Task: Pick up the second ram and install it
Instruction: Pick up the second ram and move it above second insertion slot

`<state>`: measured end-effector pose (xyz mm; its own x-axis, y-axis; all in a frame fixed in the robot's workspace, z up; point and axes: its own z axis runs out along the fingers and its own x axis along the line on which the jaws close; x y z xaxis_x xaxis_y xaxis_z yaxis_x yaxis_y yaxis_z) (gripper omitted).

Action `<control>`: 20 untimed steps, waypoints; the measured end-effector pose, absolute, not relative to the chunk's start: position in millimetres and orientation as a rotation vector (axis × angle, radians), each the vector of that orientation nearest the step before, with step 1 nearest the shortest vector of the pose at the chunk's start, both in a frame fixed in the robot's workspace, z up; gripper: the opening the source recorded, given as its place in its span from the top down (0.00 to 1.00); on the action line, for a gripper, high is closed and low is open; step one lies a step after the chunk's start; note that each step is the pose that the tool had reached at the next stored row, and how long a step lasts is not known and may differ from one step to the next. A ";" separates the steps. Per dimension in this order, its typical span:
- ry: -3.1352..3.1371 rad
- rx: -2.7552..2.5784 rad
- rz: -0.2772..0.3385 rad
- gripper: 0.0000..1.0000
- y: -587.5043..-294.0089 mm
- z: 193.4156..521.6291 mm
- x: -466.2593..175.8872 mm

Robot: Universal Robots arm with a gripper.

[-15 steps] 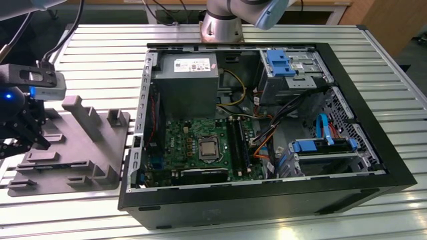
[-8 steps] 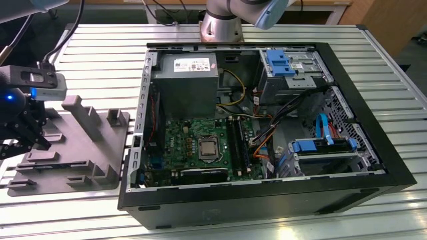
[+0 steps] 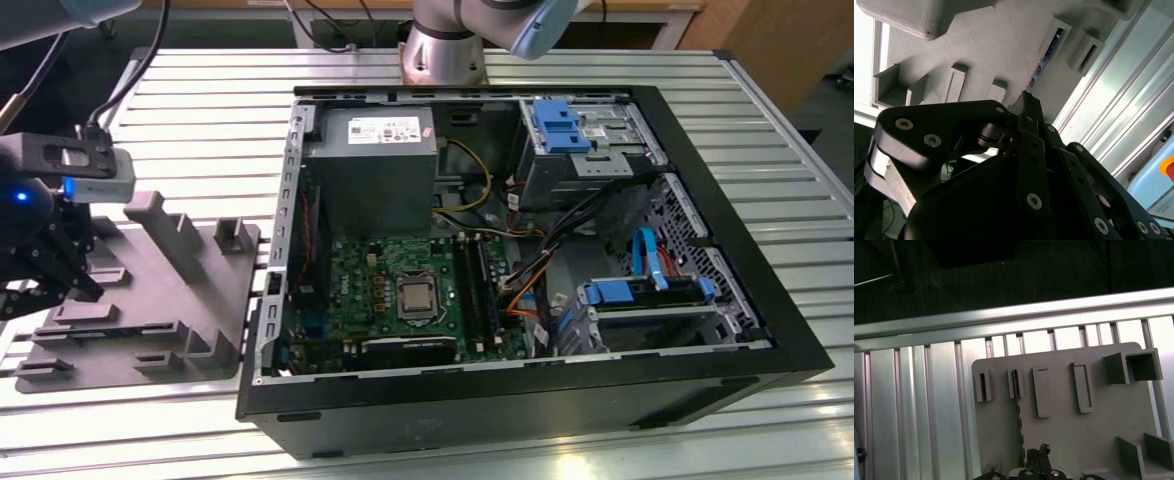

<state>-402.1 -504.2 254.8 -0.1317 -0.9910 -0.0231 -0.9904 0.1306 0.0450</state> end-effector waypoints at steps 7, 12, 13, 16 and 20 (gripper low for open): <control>-2.352 2.062 -0.077 0.89 -504.2 253.2 -402.1; -2.352 2.063 -0.077 0.89 -504.2 252.1 -402.1; -2.352 2.063 -0.077 0.89 -504.2 251.8 -402.1; -2.352 2.063 -0.077 0.89 -504.2 251.3 -402.1; -2.352 2.063 -0.077 0.89 -504.2 250.4 -402.1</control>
